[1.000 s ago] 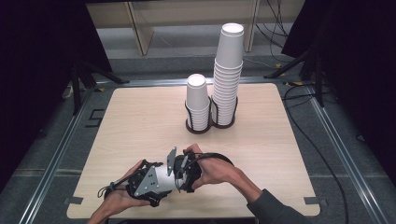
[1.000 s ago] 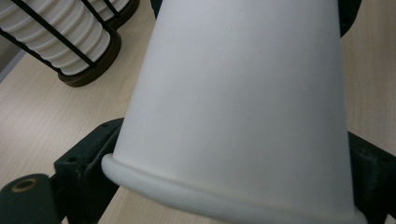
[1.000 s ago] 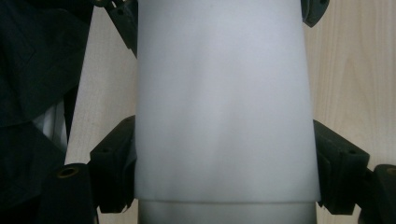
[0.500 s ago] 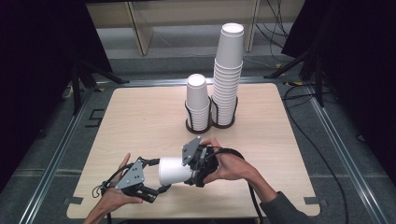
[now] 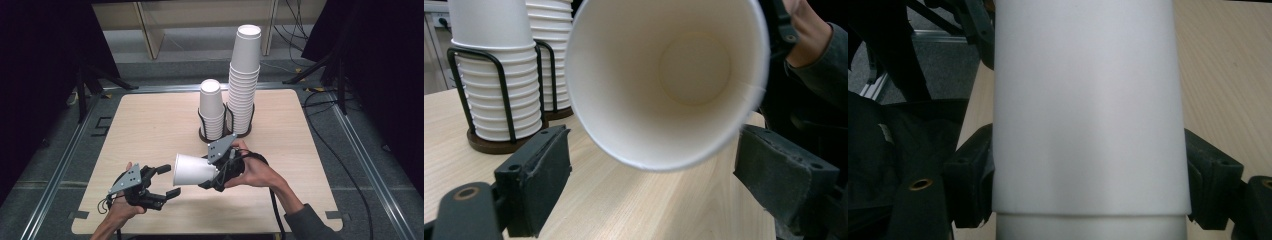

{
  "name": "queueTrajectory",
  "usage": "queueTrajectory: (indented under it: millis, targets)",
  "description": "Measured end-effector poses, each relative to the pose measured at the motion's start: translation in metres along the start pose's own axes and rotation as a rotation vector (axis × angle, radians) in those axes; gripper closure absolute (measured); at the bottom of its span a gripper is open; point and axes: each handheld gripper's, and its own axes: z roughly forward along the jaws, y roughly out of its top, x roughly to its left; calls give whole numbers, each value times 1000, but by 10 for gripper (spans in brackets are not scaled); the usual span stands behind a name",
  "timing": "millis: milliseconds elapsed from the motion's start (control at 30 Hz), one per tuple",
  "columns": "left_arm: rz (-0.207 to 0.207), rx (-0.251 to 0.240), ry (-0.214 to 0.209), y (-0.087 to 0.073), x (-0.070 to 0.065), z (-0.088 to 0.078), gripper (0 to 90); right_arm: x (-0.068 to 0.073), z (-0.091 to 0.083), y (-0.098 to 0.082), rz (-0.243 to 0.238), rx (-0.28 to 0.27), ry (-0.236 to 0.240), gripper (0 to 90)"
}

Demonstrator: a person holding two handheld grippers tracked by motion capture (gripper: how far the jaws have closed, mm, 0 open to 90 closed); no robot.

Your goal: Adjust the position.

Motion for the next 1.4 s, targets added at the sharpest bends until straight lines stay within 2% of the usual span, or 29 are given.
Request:
queueTrajectory:
  millis: [33,67,200,300,333,367,433,467,500,600,800,867,900,967,1000,1200,1267,1400]
  targets:
    - [3,-5,-9,0,0,0,128,0,2,0,4,6,10,237]
    - [13,21,1,1,-1,-2,124,1,4,0,4,3,13,237]
    - [24,24,3,1,-3,0,107,1,7,0,-1,-5,30,237]
    - [35,28,10,2,-4,1,51,2,8,0,-18,-13,42,237]
    - [36,7,2,1,-5,3,29,2,9,0,-21,-14,50,237]
    - [37,29,14,2,-6,2,17,3,10,0,-20,-17,55,237]
    - [44,9,-1,1,-6,4,0,5,12,0,4,-8,67,237]
    - [47,10,-1,1,-6,5,0,5,13,1,5,-5,67,237]
    - [48,8,-5,1,-7,5,0,4,15,1,-19,-10,74,237]
    - [58,35,0,2,-9,5,0,5,18,2,-17,-10,90,237]
    - [73,34,-6,2,-12,7,0,6,25,3,-33,-8,110,236]
    - [81,27,-10,1,-12,6,0,9,25,2,-2,11,98,236]
    - [92,22,-15,2,-12,5,0,9,25,2,3,5,113,236]
    - [103,15,-19,2,-12,4,2,7,27,2,-32,-23,129,236]
    - [104,18,-22,2,-12,3,9,7,27,2,-29,-24,132,236]
    - [128,21,-35,4,-11,2,46,7,30,0,-41,-10,124,236]
    - [141,38,-36,6,-11,1,63,7,30,-1,-29,-6,120,229]
    - [159,83,-12,7,-11,1,85,7,28,-2,-17,31,74,198]
